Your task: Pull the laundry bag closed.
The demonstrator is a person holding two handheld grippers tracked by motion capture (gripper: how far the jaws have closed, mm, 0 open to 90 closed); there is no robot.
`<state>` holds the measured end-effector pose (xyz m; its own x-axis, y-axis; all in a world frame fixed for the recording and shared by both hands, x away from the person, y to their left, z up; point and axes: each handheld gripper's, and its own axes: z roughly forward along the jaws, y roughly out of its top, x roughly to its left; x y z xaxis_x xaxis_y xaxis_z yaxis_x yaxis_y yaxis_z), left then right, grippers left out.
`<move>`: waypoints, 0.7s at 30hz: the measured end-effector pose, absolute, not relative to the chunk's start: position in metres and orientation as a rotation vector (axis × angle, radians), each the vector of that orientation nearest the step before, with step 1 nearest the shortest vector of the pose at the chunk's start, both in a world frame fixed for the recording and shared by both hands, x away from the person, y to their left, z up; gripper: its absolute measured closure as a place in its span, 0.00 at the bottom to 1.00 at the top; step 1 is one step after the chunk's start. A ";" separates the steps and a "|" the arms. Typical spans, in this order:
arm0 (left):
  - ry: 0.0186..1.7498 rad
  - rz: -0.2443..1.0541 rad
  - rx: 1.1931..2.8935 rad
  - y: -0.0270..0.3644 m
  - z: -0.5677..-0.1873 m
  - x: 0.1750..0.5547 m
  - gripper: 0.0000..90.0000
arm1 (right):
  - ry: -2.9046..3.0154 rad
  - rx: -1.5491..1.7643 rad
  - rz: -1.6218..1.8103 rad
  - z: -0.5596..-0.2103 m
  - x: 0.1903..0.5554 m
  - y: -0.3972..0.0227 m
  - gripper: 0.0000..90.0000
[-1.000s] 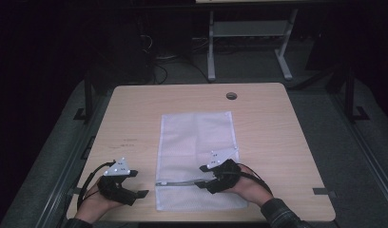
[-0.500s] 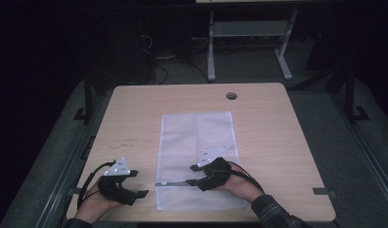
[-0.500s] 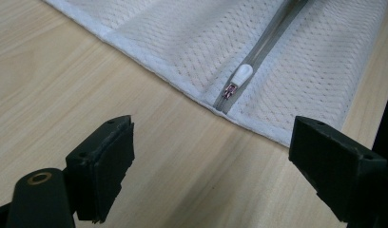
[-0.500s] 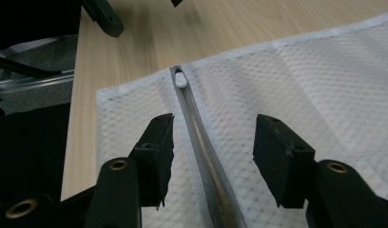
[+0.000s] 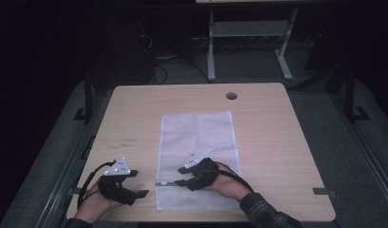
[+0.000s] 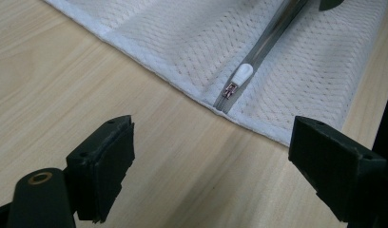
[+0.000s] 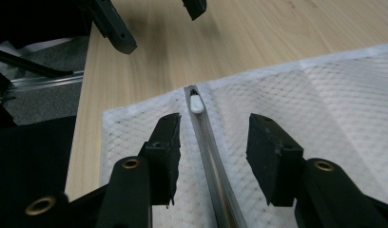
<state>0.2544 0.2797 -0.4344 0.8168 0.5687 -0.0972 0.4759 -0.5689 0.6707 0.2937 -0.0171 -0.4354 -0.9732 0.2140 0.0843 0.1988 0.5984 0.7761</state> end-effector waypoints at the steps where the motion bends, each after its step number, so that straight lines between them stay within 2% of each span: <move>1: 0.764 0.167 2.279 0.280 -0.434 0.254 0.16 | 2.796 0.352 1.357 -0.436 0.294 -0.015 0.63; 21: 0.758 0.165 2.277 0.279 -0.434 0.255 0.16 | 2.832 0.300 1.359 -0.452 0.301 0.019 0.72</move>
